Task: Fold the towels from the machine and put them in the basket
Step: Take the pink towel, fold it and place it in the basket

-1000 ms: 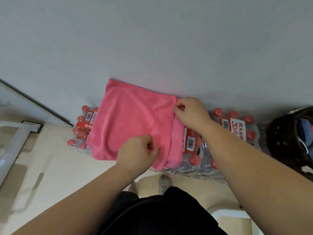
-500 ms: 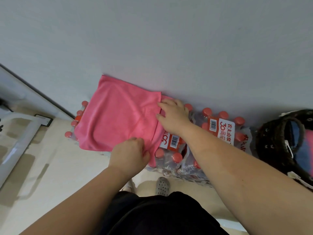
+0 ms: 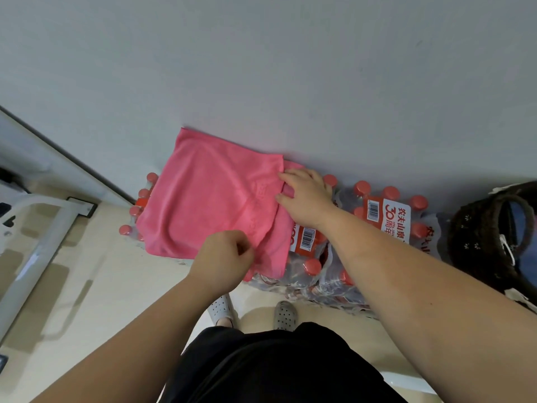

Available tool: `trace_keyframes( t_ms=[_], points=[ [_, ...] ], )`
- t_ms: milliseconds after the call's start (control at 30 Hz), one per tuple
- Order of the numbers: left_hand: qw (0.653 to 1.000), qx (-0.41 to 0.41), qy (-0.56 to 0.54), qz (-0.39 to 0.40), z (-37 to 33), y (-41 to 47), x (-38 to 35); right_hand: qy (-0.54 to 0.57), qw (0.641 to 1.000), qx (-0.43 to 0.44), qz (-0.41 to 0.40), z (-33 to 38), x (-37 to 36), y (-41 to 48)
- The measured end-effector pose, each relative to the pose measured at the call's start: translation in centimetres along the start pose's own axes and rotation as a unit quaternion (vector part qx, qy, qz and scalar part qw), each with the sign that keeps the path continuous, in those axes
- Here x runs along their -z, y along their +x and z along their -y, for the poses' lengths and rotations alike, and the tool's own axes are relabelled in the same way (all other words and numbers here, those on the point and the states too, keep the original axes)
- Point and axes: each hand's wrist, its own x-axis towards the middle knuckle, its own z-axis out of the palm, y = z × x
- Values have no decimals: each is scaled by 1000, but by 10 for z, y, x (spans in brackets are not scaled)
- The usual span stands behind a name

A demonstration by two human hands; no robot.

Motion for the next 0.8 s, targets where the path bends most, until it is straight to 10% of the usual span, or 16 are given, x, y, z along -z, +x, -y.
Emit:
trace_keyframes(
  t_ms=[400, 633, 800],
  points=[
    [998, -46, -17, 36, -42, -6, 32, 206, 967, -4, -150, -1, 34, -7],
    [988, -51, 96, 107, -39, 6, -19, 1, 1000, -21, -6, -22, 18, -12],
    [993, -59, 71, 77, -39, 8, -11, 34, 998, -32, -49, -18, 15, -12]
  ],
)
